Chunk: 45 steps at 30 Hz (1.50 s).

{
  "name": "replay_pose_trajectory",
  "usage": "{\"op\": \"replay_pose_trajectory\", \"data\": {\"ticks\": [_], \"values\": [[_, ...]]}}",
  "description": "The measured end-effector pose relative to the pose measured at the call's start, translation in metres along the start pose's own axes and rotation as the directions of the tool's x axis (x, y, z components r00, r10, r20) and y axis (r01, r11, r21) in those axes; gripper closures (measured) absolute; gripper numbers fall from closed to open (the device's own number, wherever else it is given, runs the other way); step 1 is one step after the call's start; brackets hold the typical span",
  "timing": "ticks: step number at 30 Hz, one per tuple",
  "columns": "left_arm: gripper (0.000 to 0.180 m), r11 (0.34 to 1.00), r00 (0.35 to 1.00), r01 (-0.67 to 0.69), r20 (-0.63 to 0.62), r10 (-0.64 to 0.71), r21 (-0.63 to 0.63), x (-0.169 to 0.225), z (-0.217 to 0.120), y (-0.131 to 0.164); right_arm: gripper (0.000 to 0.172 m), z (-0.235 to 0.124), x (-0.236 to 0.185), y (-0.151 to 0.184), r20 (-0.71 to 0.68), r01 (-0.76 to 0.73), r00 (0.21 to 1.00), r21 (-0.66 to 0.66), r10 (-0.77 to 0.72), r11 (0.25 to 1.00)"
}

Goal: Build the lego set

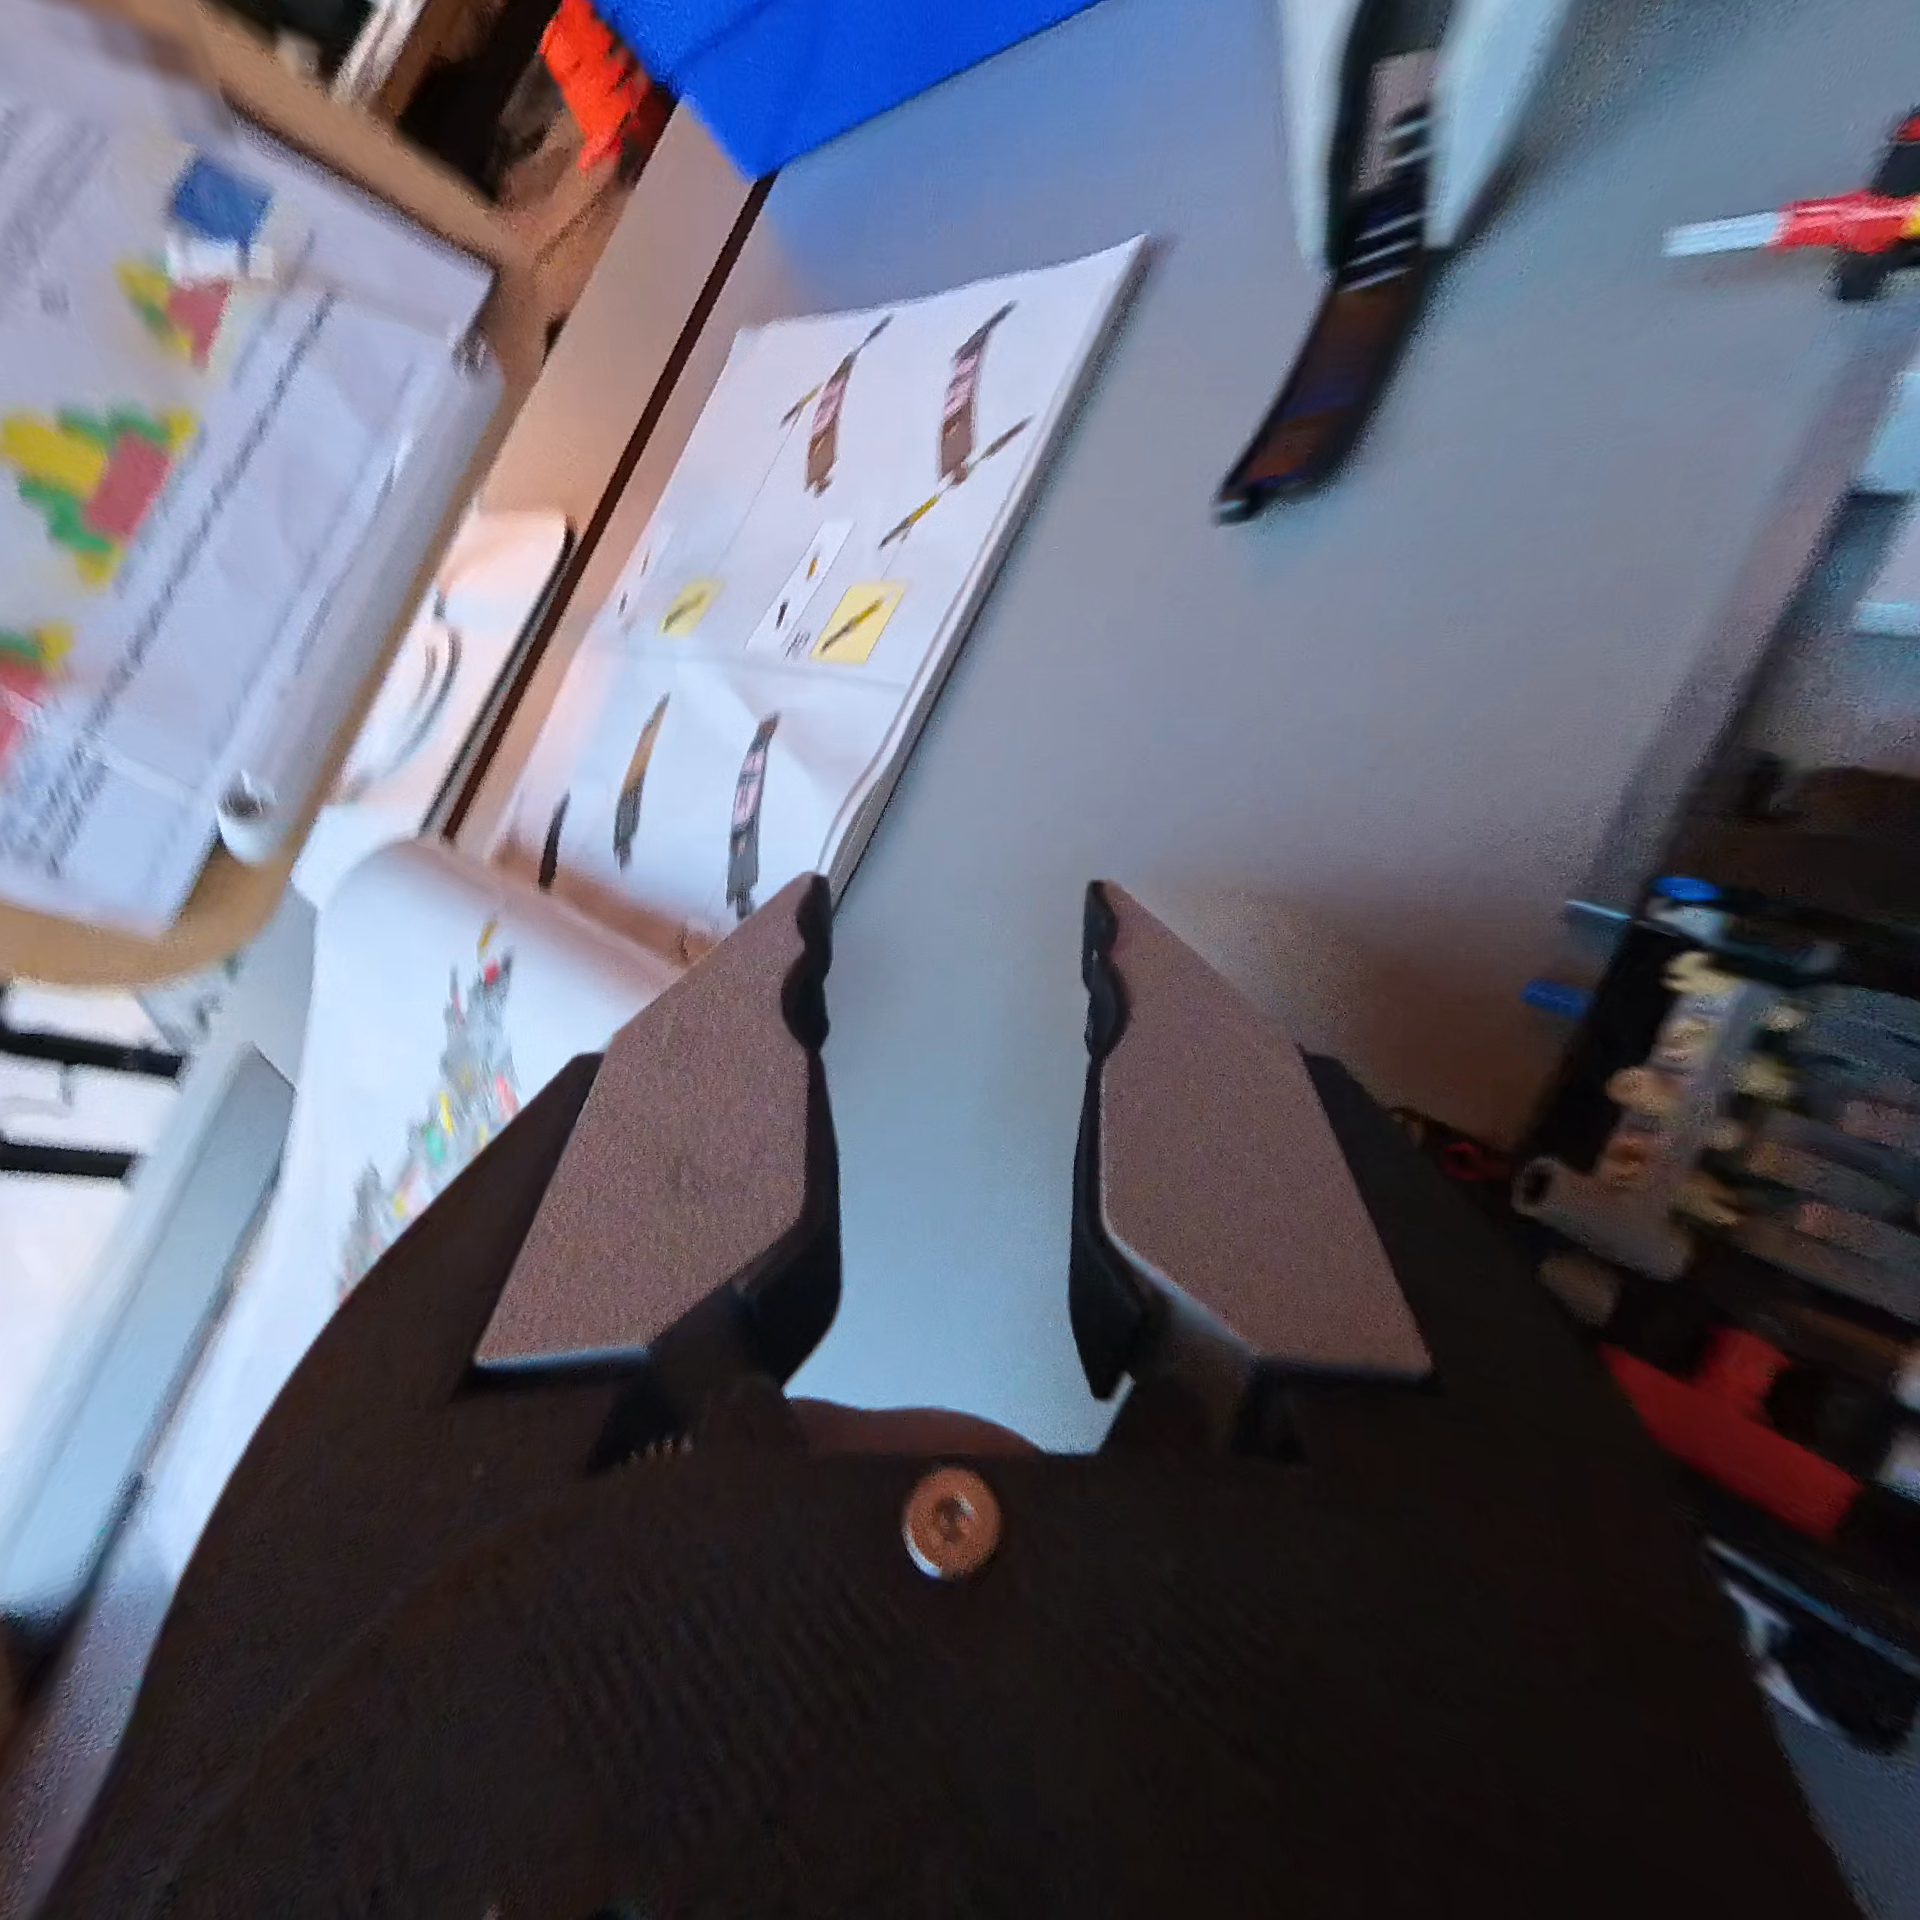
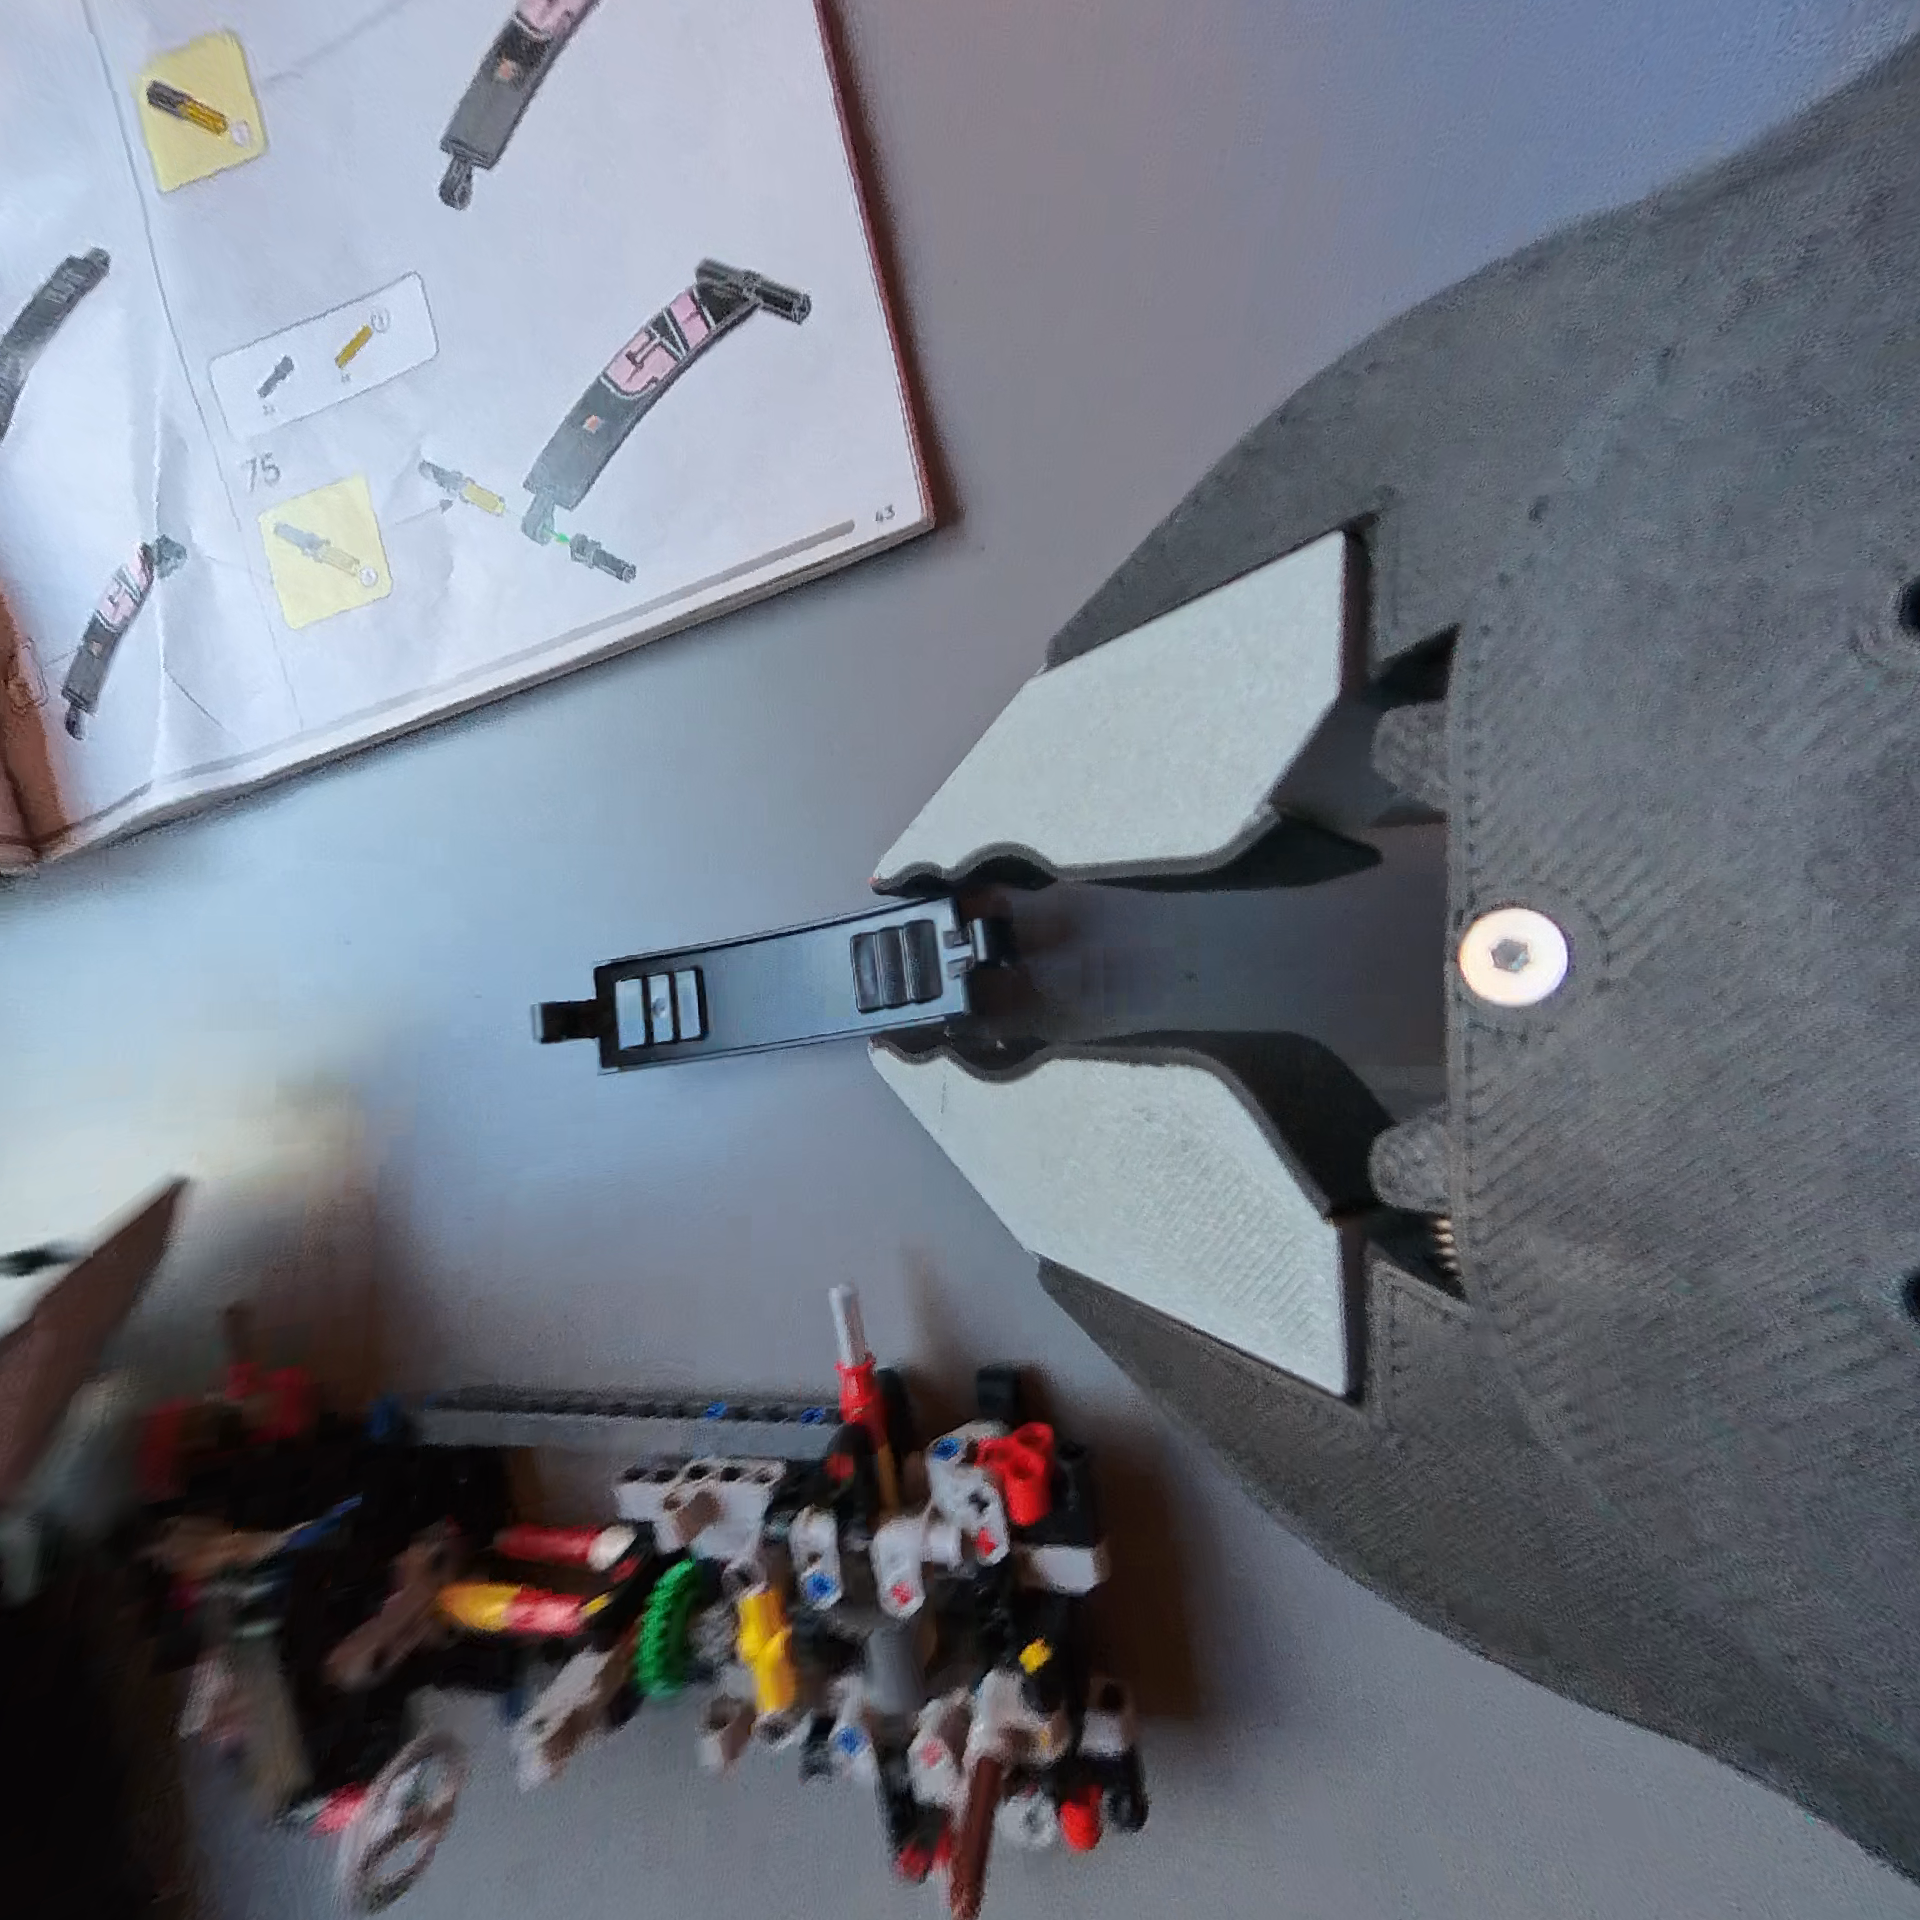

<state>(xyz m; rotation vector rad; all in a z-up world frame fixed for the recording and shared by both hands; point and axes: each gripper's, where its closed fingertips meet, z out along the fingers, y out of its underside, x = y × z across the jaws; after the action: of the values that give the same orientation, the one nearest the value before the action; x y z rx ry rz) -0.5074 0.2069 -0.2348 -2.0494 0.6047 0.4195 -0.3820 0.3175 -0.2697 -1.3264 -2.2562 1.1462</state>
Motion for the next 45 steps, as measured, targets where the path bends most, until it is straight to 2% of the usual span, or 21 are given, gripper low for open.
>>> {"op": "replay_pose_trajectory", "data": {"ticks": [3,5,8,11,13,16,17,19,20,23,27,30,31,33,36,38,41,43,45], "values": [[0.135,0.982,0.983,-0.182,-0.013,0.183,0.055,0.014,-0.002,-0.024,0.149,-0.003,-0.010,-0.021,0.161,-0.182,0.973,0.096,0.165,0.979],[0.132,0.966,0.969,-0.246,-0.019,0.248,0.080,0.023,-0.001,-0.036,0.149,-0.005,-0.019,-0.033,0.294,-0.312,0.918,0.121,0.266,0.942],[0.126,0.947,0.952,-0.306,0.019,0.306,0.100,0.028,0.003,-0.050,0.150,-0.001,-0.032,-0.037,0.424,-0.430,0.829,0.066,0.365,0.900],[0.126,0.937,0.944,-0.322,-0.031,0.329,0.133,0.043,0.004,-0.057,0.150,0.003,-0.041,-0.040,0.489,-0.479,0.768,0.012,0.412,0.878],[0.136,0.938,0.945,-0.313,-0.053,0.324,0.147,0.049,0.006,-0.059,0.149,0.001,-0.045,-0.047,0.536,-0.511,0.730,0.015,0.425,0.859],[0.137,0.940,0.951,-0.286,-0.066,0.302,0.184,0.051,0.006,-0.062,0.150,0.004,-0.049,-0.049,0.557,-0.539,0.694,-0.019,0.457,0.842],[0.134,0.941,0.956,-0.268,-0.060,0.286,0.208,0.050,0.005,-0.065,0.149,0.007,-0.050,-0.046,0.551,-0.539,0.691,-0.040,0.469,0.841],[0.118,0.943,0.965,-0.240,-0.047,0.257,0.231,0.046,0.003,-0.067,0.149,0.011,-0.054,-0.045,0.560,-0.541,0.674,-0.069,0.481,0.838],[0.127,0.943,0.964,-0.237,-0.065,0.258,0.233,0.048,0.003,-0.066,0.150,0.012,-0.055,-0.045,0.569,-0.545,0.664,-0.075,0.485,0.835],[0.170,0.944,0.952,-0.237,-0.141,0.273,0.230,0.060,0.003,-0.060,0.150,0.014,-0.058,-0.049,0.583,-0.553,0.648,-0.082,0.490,0.829],[0.174,0.962,0.953,-0.190,-0.199,0.229,0.194,0.062,0.006,-0.055,0.150,0.017,-0.057,-0.049,0.579,-0.561,0.645,-0.085,0.499,0.824],[0.178,0.996,0.957,0.029,-0.291,-0.003,0.086,0.055,0.012,-0.050,0.150,0.013,-0.046,-0.057,0.586,-0.602,0.640,-0.020,0.497,0.798],[0.178,0.991,0.934,0.126,-0.342,-0.107,0.033,0.056,0.014,-0.047,0.150,0.011,-0.041,-0.060,0.580,-0.615,0.645,0.008,0.497,0.788],[0.180,0.946,0.848,0.320,-0.430,-0.308,-0.048,0.058,0.016,-0.044,0.152,0.007,-0.030,-0.061,0.556,-0.620,0.670,0.057,0.491,0.782],[0.180,0.862,0.730,0.480,-0.470,-0.496,-0.164,0.056,0.022,-0.034,0.149,0.001,-0.015,-0.062,0.515,-0.631,0.700,0.123,0.495,0.766],[0.180,0.797,0.639,0.560,-0.495,-0.588,-0.224,0.057,0.024,-0.032,0.149,-0.001,-0.007,-0.061,0.486,-0.632,0.718,0.154,0.499,0.759],[0.180,0.682,0.452,0.656,-0.555,-0.698,-0.323,0.065,0.023,-0.035,0.145,-0.003,0.008,-0.056,0.408,-0.620,0.758,0.204,0.510,0.758],[0.179,0.623,0.365,0.694,-0.570,-0.736,-0.360,0.064,0.023,-0.035,0.145,-0.006,0.015,-0.054,0.365,-0.604,0.781,0.232,0.507,0.762],[0.150,0.600,0.350,0.694,-0.542,-0.764,-0.399,0.060,0.024,-0.025,0.146,-0.009,0.016,-0.055,0.362,-0.602,0.784,0.248,0.503,0.759]]}}
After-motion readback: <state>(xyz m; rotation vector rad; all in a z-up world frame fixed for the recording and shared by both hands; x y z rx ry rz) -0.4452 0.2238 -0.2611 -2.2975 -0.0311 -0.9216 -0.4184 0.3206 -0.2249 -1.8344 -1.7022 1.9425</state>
